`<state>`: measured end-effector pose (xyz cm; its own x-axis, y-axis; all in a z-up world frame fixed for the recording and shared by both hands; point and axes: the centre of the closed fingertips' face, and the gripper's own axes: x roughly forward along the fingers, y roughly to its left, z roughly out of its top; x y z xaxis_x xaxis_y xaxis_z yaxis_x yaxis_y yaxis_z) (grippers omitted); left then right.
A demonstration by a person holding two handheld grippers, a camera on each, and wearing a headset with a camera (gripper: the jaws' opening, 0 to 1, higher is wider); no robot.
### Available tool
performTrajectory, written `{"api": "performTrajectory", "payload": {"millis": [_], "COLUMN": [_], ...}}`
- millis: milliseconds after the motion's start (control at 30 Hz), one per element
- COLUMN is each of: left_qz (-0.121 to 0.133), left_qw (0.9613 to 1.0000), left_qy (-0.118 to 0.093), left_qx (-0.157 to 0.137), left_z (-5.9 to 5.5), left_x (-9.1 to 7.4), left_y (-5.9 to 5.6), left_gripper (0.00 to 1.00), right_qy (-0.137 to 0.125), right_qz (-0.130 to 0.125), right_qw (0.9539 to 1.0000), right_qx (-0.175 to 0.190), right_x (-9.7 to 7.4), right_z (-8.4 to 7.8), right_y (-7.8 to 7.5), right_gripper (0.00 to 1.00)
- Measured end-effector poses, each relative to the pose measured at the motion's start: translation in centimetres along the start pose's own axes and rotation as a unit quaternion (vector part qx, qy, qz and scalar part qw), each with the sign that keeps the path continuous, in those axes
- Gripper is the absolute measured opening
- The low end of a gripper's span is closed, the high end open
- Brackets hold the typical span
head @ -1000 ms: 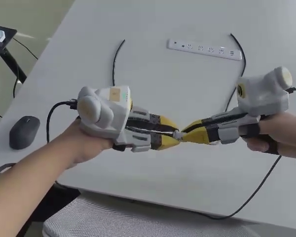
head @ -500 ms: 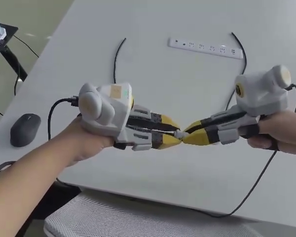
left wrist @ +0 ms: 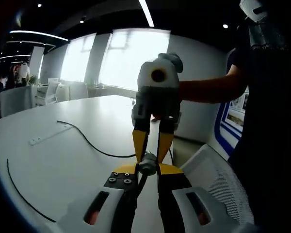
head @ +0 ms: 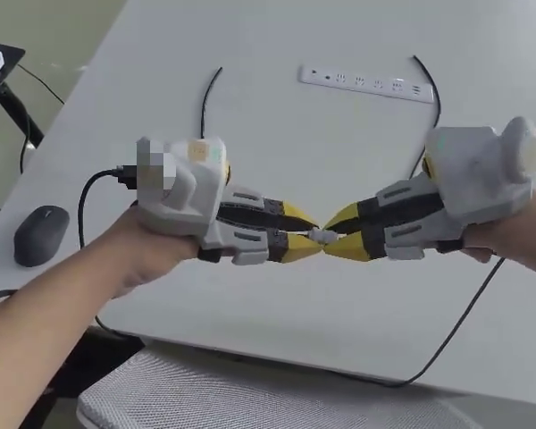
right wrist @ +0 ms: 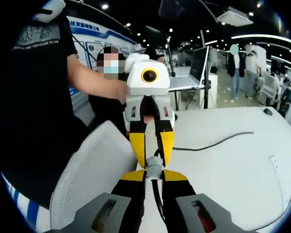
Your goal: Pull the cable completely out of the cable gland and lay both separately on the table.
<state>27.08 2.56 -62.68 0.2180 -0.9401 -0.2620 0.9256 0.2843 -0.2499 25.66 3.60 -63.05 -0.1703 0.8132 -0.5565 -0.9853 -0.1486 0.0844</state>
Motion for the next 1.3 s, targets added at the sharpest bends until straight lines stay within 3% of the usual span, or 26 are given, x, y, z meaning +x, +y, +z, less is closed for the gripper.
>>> {"api": "performTrajectory", "payload": {"millis": [133, 233, 300, 533, 800, 900, 933, 1000, 1067, 1100, 1133, 1200, 1233, 1267, 1300], "left_qz": [0.003, -0.001, 0.0, 0.002, 0.006, 0.008, 0.01, 0.009, 0.008, 0.009, 0.01, 0.009, 0.009, 0.012, 0.011], "left_qw": [0.9998, 0.9984, 0.9986, 0.9923, 0.9943, 0.9966, 0.9982, 0.998, 0.9989, 0.9992, 0.9996, 0.9997, 0.9997, 0.9998, 0.9998], "left_qy": [0.002, 0.006, 0.005, 0.005, 0.006, 0.012, 0.013, 0.016, 0.013, 0.013, 0.013, 0.014, 0.015, 0.016, 0.016], "left_qx": [-0.02, -0.056, -0.053, -0.123, -0.106, -0.081, -0.057, -0.061, -0.044, -0.036, -0.022, -0.016, -0.015, -0.011, -0.003], "left_z": [-0.1, -0.3, -0.3, -0.3, -0.3, -0.5, -0.4, -0.6, -0.4, -0.4, -0.3, -0.4, -0.5, -0.6, -0.6], "left_x": [-0.1, 0.0, 0.0, 0.0, 0.0, 0.0, 0.0, 0.0, -0.1, -0.2, -0.3, -0.3, -0.4, -0.4, -0.4], "left_y": [0.2, 0.0, 0.0, 0.3, 0.1, -0.1, 0.0, -0.3, -0.4, -0.4, -0.4, -0.4, -0.4, -0.3, -0.4], "left_gripper": [0.14, 0.14, 0.14, 0.14, 0.15, 0.15, 0.15, 0.15, 0.15, 0.15, 0.15, 0.15, 0.14, 0.14, 0.14], "right_qy": [0.016, 0.03, 0.037, 0.047, 0.043, 0.04, 0.028, 0.004, -0.013, -0.02, -0.024, -0.079, -0.097, -0.106, -0.13], "right_qz": [-0.039, -0.054, -0.065, -0.097, -0.101, -0.094, -0.091, -0.078, -0.068, -0.067, -0.068, -0.038, -0.03, -0.017, 0.021], "right_qw": [0.9978, 0.9956, 0.9934, 0.9852, 0.9857, 0.989, 0.9918, 0.9966, 0.9976, 0.9964, 0.9938, 0.9864, 0.9794, 0.972, 0.9537], "right_qx": [-0.051, -0.071, -0.087, -0.133, -0.128, -0.107, -0.085, -0.024, 0.005, 0.049, 0.084, 0.139, 0.175, 0.209, 0.271], "right_x": [0.2, 0.3, 0.3, 0.2, 0.1, 0.3, 0.3, 0.4, 0.3, 0.2, 0.0, -0.5, -0.9, -1.1, -1.4], "right_z": [-0.1, -0.3, -0.4, -0.5, -0.5, -0.7, -0.7, -0.7, -0.7, -0.9, -1.2, -0.7, -1.0, -1.1, -0.8], "right_y": [-0.2, 0.1, 0.1, -0.4, -0.8, -0.7, -0.7, -0.6, -0.6, -0.8, -1.2, -1.2, -1.6, -1.7, -1.2], "right_gripper": [0.07, 0.07, 0.07, 0.07, 0.08, 0.08, 0.08, 0.09, 0.13, 0.16, 0.18, 0.21, 0.2, 0.2, 0.22]}}
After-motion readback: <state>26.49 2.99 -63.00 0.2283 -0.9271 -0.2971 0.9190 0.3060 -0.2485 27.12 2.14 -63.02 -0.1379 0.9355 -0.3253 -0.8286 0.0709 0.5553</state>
